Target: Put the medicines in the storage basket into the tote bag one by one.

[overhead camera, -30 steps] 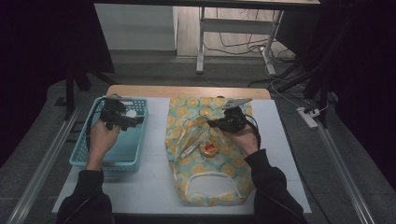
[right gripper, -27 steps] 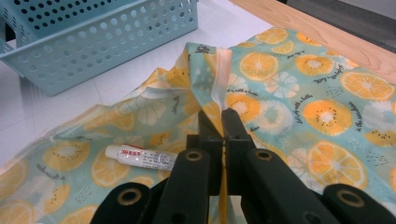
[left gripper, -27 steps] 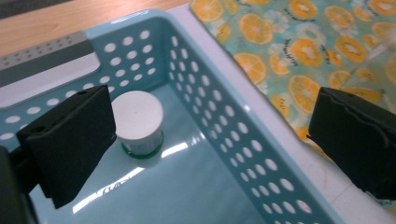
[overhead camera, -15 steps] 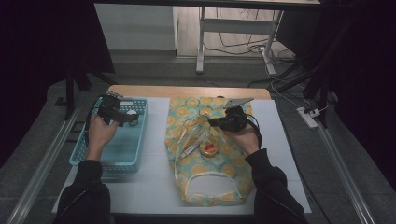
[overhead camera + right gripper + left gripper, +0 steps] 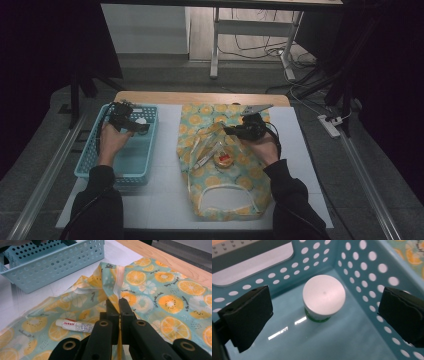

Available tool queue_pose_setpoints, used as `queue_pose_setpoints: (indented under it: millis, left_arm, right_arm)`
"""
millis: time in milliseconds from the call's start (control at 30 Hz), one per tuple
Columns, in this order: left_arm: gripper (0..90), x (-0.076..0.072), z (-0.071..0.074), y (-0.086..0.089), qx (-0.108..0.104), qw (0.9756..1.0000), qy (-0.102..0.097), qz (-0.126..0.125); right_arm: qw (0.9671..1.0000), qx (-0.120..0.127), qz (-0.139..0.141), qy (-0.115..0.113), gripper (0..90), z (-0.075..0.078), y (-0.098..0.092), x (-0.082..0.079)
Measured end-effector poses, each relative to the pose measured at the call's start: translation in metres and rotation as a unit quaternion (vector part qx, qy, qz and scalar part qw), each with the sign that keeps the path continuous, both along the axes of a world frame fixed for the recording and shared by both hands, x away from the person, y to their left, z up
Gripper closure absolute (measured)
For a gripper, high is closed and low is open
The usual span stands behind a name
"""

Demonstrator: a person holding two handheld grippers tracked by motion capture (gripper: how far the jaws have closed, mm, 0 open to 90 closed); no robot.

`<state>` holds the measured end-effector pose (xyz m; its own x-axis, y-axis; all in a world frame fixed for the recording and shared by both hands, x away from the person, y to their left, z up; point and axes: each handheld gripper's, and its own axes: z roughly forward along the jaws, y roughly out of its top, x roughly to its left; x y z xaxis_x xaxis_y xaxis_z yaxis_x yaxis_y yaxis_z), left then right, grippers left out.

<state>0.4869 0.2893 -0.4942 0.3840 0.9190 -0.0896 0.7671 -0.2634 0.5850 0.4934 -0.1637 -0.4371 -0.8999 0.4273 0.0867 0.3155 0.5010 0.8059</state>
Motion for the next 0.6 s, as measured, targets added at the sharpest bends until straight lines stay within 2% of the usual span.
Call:
queue_pose_setpoints:
  millis: [133,200,300,400,600]
  left_arm:
    - [0.0,0.0029,-0.0043,-0.0008,-0.006,1.0,0.004,-0.001]
    - [0.0,0.0047,-0.0064,-0.0031,0.007,0.9999,0.015,0.002]
    - [5.8,0.0058,-0.0078,-0.0058,0.022,0.9995,0.022,0.005]
    - [15.4,0.0057,-0.0073,-0.0075,0.032,0.9992,0.022,0.001]
    - [40.0,0.0039,-0.0043,-0.0056,0.021,0.9996,0.018,0.0]
  right_arm:
    - [1.0,0.0,0.0,-0.001,89.6,0.0003,-0.0001,-0.0003]
    - [1.0,0.001,0.001,-0.002,89.6,0.0006,-0.0001,-0.0004]
    - [1.0,0.001,0.002,-0.002,89.6,0.001,-0.0003,-0.0004]
    - [1.0,0.001,0.002,-0.002,89.6,0.0009,-0.0001,-0.0007]
    - [1.0,0.0,0.003,-0.003,89.6,0.0014,0.0005,-0.0013]
